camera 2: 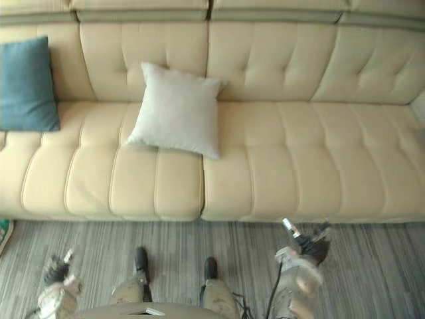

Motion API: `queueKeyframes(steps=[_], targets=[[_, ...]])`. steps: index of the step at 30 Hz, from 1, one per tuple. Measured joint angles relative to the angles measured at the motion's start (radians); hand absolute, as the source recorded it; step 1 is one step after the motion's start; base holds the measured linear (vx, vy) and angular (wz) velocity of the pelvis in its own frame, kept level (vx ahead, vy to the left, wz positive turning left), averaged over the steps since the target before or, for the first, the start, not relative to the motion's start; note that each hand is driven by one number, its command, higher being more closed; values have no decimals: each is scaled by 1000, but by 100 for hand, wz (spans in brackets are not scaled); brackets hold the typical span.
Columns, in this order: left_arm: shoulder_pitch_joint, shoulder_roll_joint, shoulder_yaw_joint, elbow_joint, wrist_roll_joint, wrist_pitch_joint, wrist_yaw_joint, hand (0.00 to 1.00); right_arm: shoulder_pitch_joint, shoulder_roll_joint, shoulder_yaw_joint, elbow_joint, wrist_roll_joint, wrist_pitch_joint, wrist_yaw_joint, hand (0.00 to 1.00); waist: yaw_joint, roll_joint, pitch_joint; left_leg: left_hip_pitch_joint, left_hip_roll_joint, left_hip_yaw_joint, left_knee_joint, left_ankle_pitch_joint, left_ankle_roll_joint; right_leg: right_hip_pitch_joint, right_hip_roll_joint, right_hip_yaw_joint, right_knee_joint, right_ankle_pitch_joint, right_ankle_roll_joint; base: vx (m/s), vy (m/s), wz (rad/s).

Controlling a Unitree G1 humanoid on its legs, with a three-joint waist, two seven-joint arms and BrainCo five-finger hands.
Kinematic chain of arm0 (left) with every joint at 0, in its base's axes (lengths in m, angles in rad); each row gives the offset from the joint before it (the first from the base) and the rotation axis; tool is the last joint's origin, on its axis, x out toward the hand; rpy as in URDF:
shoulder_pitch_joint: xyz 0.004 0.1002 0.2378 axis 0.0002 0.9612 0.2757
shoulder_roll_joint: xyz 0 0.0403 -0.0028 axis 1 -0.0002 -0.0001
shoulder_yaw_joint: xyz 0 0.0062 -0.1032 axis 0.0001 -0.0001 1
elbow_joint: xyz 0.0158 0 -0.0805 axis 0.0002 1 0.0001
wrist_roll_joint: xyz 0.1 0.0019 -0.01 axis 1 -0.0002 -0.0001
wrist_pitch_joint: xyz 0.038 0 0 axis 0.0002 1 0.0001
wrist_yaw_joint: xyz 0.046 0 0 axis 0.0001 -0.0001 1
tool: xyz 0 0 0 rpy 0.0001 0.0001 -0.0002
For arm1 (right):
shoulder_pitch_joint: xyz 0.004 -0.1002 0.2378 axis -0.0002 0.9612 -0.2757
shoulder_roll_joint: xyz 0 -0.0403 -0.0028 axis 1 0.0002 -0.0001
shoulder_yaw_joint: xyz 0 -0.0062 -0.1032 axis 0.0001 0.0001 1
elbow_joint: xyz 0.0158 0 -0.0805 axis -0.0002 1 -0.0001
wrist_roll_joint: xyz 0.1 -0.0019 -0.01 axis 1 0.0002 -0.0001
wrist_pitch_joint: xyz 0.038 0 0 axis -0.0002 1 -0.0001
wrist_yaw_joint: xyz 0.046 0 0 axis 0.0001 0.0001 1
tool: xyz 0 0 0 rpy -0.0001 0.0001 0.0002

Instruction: Pick up cushions and gather them together orderly.

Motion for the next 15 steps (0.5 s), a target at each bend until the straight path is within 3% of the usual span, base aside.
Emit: queueKeyframes(steps=[5,9,15], targets=[[1,-49,50,195,44,40,-28,0,-15,33,44,244,-81,41,37,0,13,5,-54,103,1,54,-6,-30,-10,92,3,48,-50,9,9,92,-3,-30],[-25,-53,71,249,37,45,-29,0,-38,45,74,423,-218,74,39,0,15,3,-79,153,-2,77,-6,-52,-17,134,3,77,-73,12,8,69,-1,-19],[-56,-36,56,283,45,49,2,0,-56,45,83,544,-273,93,40,0,10,-15,-75,208,-12,94,-5,-69,-16,186,-1,105,-91,25,8,50,14,-15]])
